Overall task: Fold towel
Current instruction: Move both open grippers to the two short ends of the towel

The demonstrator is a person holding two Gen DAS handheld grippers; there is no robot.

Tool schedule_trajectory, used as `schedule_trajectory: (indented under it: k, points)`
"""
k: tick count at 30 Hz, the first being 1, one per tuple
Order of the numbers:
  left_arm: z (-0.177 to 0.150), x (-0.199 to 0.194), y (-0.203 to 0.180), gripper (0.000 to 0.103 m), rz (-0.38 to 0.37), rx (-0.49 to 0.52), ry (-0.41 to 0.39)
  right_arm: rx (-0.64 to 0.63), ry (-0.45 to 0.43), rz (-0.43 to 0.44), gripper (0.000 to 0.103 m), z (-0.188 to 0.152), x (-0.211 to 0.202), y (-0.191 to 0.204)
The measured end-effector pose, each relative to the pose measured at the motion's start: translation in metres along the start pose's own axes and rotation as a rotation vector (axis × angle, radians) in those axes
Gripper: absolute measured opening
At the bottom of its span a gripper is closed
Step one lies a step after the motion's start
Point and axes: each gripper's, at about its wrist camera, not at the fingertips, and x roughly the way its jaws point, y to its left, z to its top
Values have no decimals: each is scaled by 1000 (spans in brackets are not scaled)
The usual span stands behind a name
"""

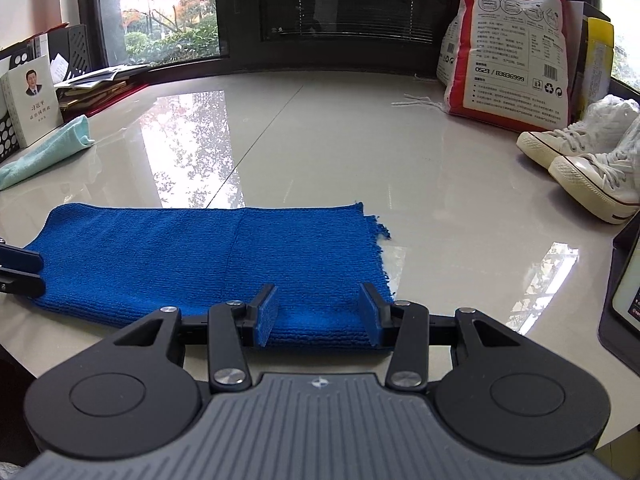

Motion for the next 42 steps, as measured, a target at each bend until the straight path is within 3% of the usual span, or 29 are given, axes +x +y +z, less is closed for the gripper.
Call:
schedule_trajectory:
  k: [9,29,42]
  points:
    - [-3,-4,6,39,16,-8,2,16,2,-32,51,0,0,-8]
    - [-6,-28,19,39,90,-32,-20,12,-28,-70,51,4,-20,-13]
    - [-20,-40,14,39,78,-3,-11,5,-36,-78,55,-2,-34,-13]
